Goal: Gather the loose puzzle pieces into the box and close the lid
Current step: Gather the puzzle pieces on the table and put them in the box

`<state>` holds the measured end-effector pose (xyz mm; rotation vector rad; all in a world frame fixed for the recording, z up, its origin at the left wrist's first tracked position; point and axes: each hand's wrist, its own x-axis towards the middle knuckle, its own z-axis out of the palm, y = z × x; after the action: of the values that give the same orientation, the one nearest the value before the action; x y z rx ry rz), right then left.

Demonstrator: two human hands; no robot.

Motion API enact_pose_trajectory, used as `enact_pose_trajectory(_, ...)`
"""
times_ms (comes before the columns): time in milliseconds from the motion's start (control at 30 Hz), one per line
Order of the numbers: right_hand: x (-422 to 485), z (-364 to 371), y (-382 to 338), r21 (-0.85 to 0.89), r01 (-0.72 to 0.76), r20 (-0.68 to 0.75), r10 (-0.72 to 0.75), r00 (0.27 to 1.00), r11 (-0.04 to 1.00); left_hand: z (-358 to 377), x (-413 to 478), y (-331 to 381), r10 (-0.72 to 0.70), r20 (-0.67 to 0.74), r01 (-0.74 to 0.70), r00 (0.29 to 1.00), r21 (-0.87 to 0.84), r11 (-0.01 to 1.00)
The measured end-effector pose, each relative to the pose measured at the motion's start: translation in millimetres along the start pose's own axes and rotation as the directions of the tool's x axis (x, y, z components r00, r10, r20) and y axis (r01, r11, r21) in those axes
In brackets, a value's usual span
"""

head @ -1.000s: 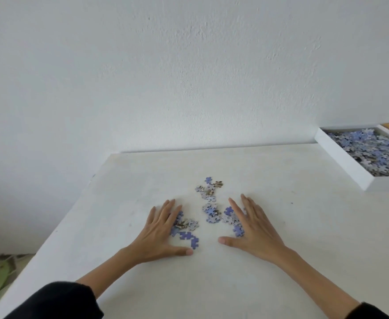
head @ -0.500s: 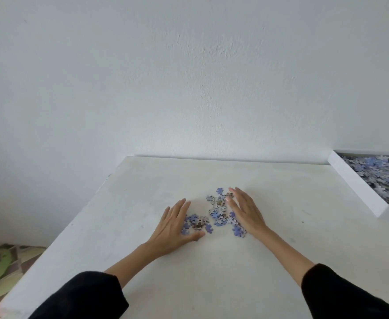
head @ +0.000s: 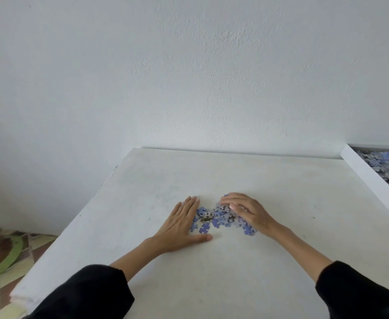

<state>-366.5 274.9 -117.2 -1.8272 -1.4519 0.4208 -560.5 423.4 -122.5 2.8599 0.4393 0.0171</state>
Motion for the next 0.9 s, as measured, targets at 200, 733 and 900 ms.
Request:
enact_pose_trajectory(200, -20, -10, 2, -0.039, -0.068, -0.177, 0.06, 0.982, 0.997, -2, 5, -4, 0.084, 0.007, -0.084, 0.996, -0.029, 0.996)
enact_pose_trajectory(733, -19, -6, 7, -0.432, -0.077, 0.129, 0.146, 0.981, 0.899, -1, 39, 8, 0.191, -0.028, -0.193, 0.981, -0.087, 0.977)
enact_pose_trajectory(900, -18, 1, 6, -0.53, 0.013, 0.052, 0.018, 0.998, 0.848, 3, 40, 8, 0.168, -0.133, -0.19, 0.977, -0.181, 0.965)
